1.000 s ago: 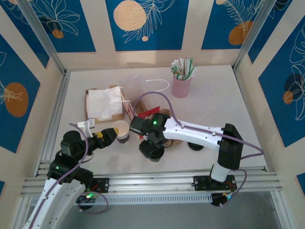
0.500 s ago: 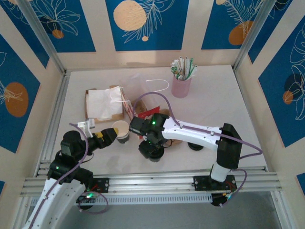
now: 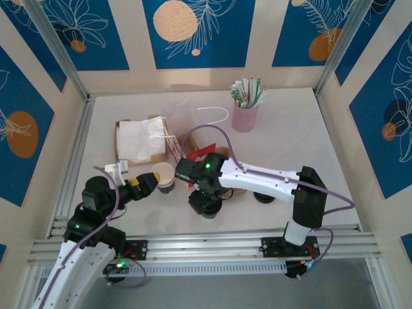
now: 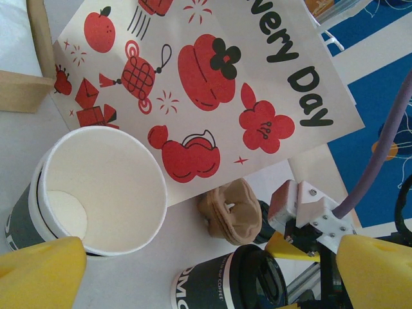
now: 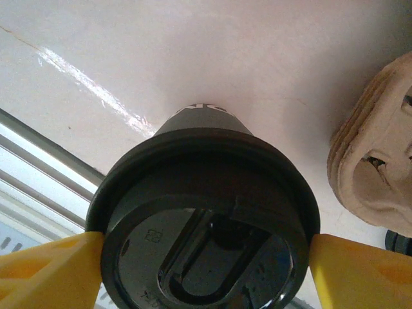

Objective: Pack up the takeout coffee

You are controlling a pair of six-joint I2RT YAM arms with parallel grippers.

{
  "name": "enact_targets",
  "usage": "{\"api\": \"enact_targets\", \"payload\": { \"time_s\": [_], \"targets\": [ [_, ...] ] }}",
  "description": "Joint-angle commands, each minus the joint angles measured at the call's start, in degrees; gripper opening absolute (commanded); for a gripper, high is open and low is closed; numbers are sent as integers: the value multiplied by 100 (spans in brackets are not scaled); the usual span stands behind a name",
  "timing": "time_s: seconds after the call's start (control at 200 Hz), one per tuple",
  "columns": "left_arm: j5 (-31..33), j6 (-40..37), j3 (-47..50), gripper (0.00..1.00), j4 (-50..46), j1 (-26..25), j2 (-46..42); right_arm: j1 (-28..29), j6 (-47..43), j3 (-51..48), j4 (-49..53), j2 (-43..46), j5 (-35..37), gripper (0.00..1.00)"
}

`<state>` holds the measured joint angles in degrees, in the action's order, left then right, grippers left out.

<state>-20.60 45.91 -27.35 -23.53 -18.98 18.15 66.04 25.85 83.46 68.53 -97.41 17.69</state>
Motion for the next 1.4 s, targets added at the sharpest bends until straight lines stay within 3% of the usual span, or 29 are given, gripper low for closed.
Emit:
{"api": "enact_targets", "payload": {
  "time_s": [0.0,0.59,0.875,1.181,1.396],
  "targets": [
    [-111,-143,-36,100,42,17,-57,32,145,-29,191,100,-8,82],
    [-91,-144,-64,100,32,17,-66,36,169,-140,81,11,-99,81],
    [9,-136,-106,100,8,15,-39,43,162,-57,133,48,-84,71],
    [791,-245,-502,100,-455,21,356,48,151,55,281,351,6,70],
    [1618,-706,-1348,100,-631,72,1778,-84,150,-3,297,913,-206,70]
  ]
}}
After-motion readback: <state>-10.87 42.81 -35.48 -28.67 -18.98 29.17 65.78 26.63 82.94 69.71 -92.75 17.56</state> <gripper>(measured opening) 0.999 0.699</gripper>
